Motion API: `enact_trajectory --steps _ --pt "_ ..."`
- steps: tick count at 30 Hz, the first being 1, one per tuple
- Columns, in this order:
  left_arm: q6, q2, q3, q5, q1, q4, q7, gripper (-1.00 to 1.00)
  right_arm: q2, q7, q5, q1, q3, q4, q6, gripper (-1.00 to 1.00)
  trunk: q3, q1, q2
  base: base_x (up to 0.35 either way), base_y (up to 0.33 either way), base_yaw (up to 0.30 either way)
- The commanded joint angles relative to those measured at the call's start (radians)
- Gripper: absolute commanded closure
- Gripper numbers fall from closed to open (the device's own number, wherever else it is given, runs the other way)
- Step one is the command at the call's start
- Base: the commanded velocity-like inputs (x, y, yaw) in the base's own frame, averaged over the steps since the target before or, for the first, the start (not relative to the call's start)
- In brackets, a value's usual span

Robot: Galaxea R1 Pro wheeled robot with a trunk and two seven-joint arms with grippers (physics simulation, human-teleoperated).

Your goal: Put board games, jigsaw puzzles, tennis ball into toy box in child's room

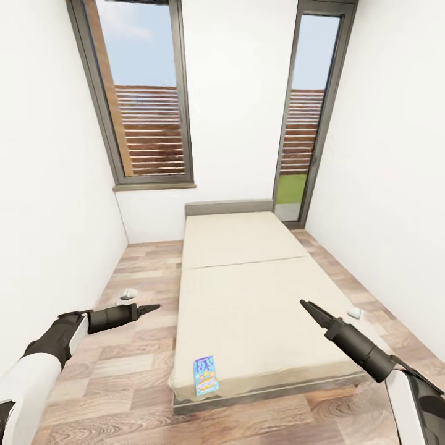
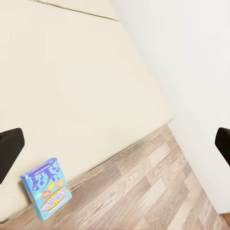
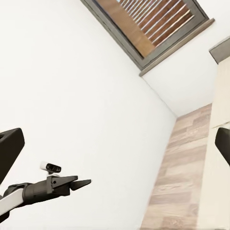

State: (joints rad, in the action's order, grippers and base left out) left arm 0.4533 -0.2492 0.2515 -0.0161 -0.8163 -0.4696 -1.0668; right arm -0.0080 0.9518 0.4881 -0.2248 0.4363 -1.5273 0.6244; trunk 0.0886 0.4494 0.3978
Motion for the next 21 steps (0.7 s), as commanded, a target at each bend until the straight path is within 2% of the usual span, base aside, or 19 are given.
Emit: enact_trajectory --steps 1,8,21 --pt "0.010 0.001 0.004 -0.001 -0.001 0.000 -0.004 -1.00 0.001 0.001 -0.009 -0.001 0.001 0.000 0.007 -1.00 0.002 0.001 0.002 0.000 0.000 0.267" --pt "0.010 0.001 0.004 -0.001 -0.001 0.000 -0.004 -1.00 0.008 0.002 -0.051 -0.001 0.002 0.001 0.008 -1.00 -0.003 0.001 0.002 0.000 0.000 0.267" --pt "0.009 0.001 0.004 -0.001 -0.001 0.000 -0.005 -1.00 0.009 0.004 -0.059 -0.001 0.004 0.001 0.008 -1.00 -0.011 0.001 0.002 0.000 -0.027 0.267"
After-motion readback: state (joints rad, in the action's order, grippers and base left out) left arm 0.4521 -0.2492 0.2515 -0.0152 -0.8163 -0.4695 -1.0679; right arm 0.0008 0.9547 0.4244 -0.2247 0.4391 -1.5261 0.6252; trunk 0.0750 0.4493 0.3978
